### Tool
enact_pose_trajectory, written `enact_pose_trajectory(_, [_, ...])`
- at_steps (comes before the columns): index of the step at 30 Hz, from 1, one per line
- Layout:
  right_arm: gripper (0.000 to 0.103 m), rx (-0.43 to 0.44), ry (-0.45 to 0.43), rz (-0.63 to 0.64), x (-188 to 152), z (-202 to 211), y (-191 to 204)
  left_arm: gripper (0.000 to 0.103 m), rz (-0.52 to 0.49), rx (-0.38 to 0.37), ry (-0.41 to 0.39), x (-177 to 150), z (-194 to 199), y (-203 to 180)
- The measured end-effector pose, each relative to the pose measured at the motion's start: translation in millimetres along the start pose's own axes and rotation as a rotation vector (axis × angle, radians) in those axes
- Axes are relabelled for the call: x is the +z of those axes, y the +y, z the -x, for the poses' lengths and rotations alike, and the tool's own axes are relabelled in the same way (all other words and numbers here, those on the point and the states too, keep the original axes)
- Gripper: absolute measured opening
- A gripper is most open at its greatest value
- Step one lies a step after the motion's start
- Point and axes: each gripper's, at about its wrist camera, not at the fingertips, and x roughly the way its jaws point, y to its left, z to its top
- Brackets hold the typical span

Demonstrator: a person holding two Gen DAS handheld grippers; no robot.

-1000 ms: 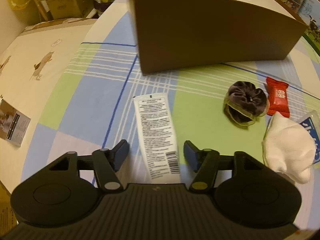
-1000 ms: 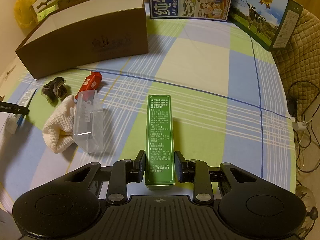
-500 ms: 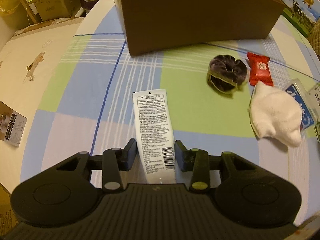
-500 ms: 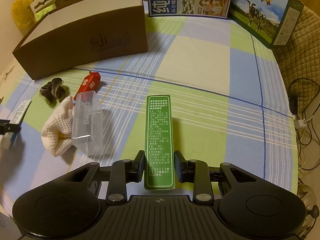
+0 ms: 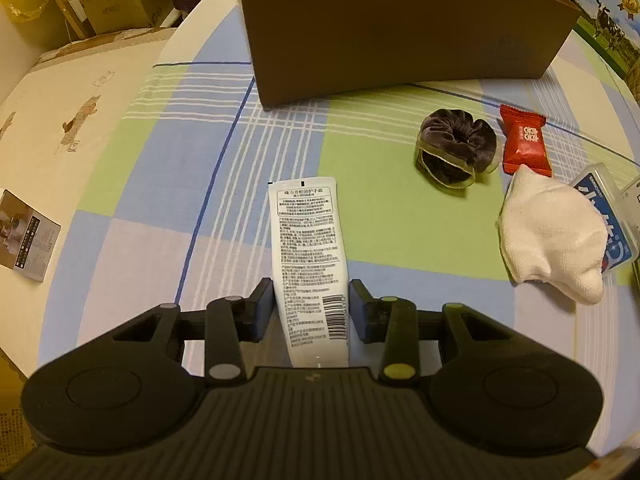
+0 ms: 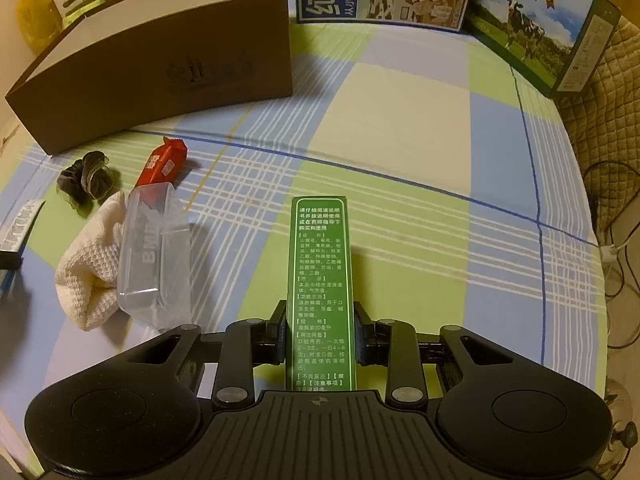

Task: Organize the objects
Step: 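Carry the white tube and green box into the brown box and open both tools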

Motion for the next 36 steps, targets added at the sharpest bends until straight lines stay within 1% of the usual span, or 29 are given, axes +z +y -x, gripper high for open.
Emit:
enact_pose_trajectory(10, [0.027,0.025,0.0,0.0,-3,3,-2,0.034,0.021,-0.005,-0.003,-3,3,1])
enact_pose_trajectory(17, [0.027,0.044,-0.035,0.0,3,17,-5,0.034,0.046,-0.019,-0.045,-3,19,4])
enact_pose_trajectory(25, [0.027,0.101,-0.106,0.008,24,39,3,0.034,0.058,-0.029,-0.124,5,49,6])
enact_pose_trajectory(36, [0.027,0.177,-0.186,0.047,57,58,26,0.034,0.049,-0.059,-0.236,32,81,0])
